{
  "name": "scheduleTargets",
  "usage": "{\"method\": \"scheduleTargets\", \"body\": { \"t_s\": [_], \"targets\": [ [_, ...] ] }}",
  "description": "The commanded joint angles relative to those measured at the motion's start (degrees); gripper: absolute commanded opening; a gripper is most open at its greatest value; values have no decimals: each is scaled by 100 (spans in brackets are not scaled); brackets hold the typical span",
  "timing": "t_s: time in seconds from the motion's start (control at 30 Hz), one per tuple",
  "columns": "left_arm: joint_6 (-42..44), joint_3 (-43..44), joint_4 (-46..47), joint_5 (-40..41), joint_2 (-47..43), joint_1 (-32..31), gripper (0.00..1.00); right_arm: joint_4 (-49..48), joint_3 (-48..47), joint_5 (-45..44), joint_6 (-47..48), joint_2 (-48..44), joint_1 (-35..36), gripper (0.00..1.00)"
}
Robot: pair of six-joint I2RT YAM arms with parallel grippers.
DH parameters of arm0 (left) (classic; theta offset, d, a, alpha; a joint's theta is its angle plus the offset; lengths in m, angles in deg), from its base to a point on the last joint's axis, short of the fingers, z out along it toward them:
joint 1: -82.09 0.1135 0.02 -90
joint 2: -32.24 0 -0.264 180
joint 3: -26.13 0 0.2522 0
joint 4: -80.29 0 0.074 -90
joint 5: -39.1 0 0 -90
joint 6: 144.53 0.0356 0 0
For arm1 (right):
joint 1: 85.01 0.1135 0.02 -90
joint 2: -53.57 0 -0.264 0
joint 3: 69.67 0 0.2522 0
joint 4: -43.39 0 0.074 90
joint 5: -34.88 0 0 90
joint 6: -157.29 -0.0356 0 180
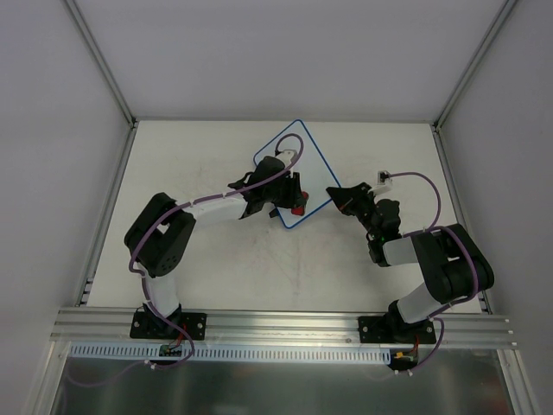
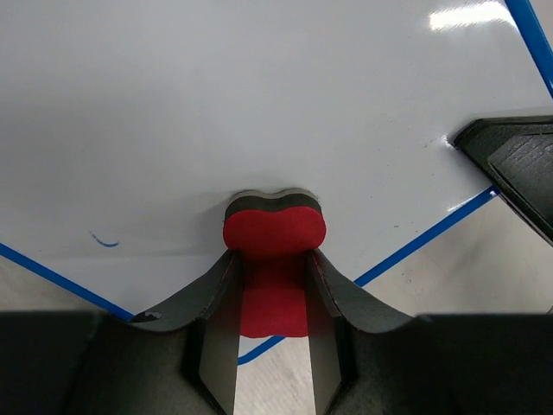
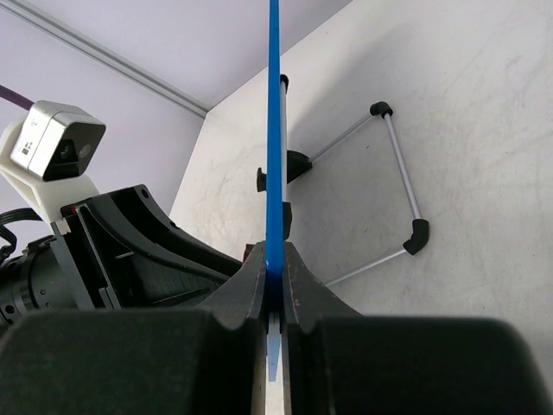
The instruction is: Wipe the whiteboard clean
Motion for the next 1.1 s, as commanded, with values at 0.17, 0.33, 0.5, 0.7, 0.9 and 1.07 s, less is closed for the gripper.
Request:
{"method": "scheduleTargets", "body": {
  "t_s": [0.17,0.33,0.5,0.7,0.9,1.07],
  "targets": [
    [-933,-273,-932,137,559,-374,0,-491,-104,346,130,84,43,0],
    [-1381,-563,-1231,420,400,-365,0,-491,-104,346,121,92,34,0],
    [-1662,-888,-1433,822,58,-374,0,-499,-130,364,112,110,17,0],
    [-1891,-1134,-1810,1342,-286,-418,0,-491,-139,355,86,110,8,0],
    [-1979,-1161,-1978,1527,-408,-445,0,-517,-148,399,59,128,-9,0],
    [-1558,-1099,-1943,2001,-1214,-568,0,-543,-174,425,42,171,-18,0]
  ]
}}
